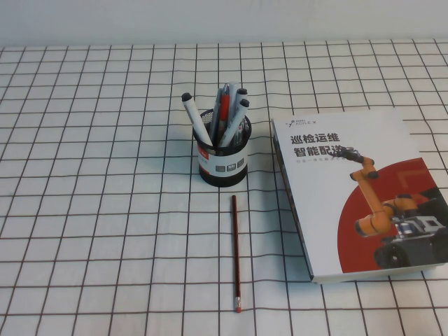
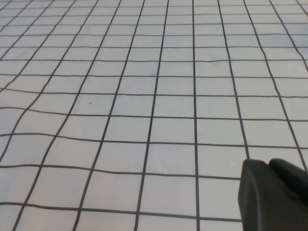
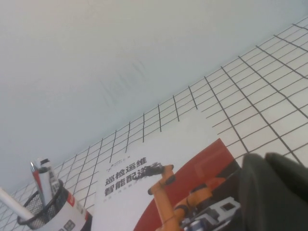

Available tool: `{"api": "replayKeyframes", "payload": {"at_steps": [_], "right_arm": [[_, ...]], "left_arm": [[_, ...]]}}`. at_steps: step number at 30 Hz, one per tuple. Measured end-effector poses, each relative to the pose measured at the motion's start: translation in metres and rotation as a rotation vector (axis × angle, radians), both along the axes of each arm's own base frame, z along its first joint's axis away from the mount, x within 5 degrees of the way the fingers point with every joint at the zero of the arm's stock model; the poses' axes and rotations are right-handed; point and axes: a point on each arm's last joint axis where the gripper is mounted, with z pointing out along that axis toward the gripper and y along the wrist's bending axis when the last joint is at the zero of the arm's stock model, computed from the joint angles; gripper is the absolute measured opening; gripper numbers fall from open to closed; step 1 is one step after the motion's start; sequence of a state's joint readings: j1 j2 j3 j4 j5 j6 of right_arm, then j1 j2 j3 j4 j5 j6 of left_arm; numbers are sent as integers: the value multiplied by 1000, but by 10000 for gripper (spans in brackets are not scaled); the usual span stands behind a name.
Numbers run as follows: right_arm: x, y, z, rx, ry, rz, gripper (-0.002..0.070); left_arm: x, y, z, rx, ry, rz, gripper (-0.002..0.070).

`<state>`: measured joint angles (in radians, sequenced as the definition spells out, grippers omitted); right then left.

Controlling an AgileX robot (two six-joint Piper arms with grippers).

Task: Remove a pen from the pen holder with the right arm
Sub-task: 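Take a marker out of the pen holder and lay it on the table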

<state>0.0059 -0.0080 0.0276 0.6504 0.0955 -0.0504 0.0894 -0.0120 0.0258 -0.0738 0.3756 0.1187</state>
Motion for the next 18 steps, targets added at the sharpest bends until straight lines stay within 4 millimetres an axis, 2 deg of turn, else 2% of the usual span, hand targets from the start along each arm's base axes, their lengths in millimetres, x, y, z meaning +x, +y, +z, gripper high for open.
{"api": "replayKeyframes", "payload": {"at_steps": [13,15,18], "right_arm": [[0,3,0,80,24,30,-16],[-1,6,5,82,42,59,-16],[1,10,25,79,89,105,-16]], "left_arm": [[0,0,0,0,0,0,-3],[0,0,0,0,0,0,-3],[0,0,0,0,0,0,-3]]}}
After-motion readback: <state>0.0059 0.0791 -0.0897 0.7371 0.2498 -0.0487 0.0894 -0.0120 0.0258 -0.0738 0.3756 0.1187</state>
